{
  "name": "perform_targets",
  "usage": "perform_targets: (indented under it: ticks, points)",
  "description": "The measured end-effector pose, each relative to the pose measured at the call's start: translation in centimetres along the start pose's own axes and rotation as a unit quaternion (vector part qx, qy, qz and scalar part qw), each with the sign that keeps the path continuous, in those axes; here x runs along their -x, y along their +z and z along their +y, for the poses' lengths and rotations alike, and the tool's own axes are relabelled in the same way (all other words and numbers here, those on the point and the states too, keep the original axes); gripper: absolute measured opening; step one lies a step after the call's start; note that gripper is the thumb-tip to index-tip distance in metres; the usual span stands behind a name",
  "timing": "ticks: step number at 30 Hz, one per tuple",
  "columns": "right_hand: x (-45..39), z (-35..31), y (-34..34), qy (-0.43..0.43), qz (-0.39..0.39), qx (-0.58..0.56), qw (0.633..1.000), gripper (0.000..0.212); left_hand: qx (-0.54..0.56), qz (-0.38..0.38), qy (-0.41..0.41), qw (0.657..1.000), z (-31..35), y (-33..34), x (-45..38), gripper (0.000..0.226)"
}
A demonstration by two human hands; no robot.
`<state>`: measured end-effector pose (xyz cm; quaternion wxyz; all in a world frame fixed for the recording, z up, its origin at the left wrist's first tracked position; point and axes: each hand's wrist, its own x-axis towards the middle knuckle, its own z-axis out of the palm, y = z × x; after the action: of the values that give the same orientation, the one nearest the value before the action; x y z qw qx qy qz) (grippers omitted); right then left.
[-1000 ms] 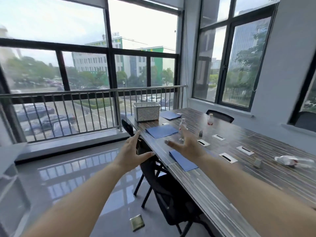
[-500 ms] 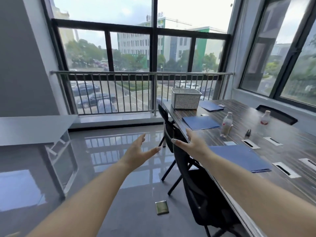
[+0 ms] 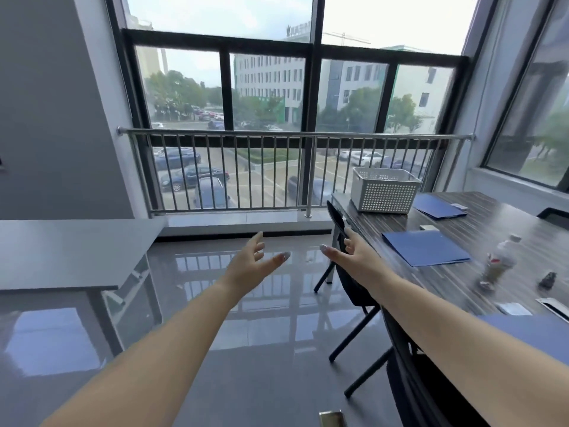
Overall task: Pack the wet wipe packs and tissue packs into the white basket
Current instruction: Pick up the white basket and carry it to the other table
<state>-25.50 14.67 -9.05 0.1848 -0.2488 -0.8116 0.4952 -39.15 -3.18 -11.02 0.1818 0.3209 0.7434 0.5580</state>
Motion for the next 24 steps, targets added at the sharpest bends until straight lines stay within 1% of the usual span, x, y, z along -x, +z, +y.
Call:
perform_targets:
  ticks: [4,8,13,18,20,24]
  points:
    - [-5.4,-0.6,1.5,-0.001,-0.009,-0.021,1.000,0.108,0.011,0.007,-0.006,1.000,-0.7,-2.7,-5.4,0.088]
    - [-11.9,-0.1,2.0,-0.002,-0.003,-0.043,0.999,0.100,0.013,0.007,-0.011,1.000,-1.8,-3.5,-11.2,0.089]
    - [-22.3,2.3,2.1,-0.001,0.001,-0.051,0.999,0.097,0.007,0.005,-0.015,1.000,-3.7,-3.2,-20.7,0.092]
    - [-32.4,4.0,0.4,-0.005,0.002,-0.064,0.998,0.095,-0.007,0.003,-0.022,1.000,-3.9,-1.9,-31.3,0.094]
    - [-36.1,4.7,-0.8,0.007,-0.002,-0.069,0.998,0.093,-0.010,-0.007,-0.034,0.999,-3.6,-1.1,-35.4,0.096]
    - [-43.8,6.0,-3.9,0.016,0.009,-0.079,0.997,0.094,-0.002,-0.018,-0.029,0.999,-3.0,1.1,-43.9,0.094]
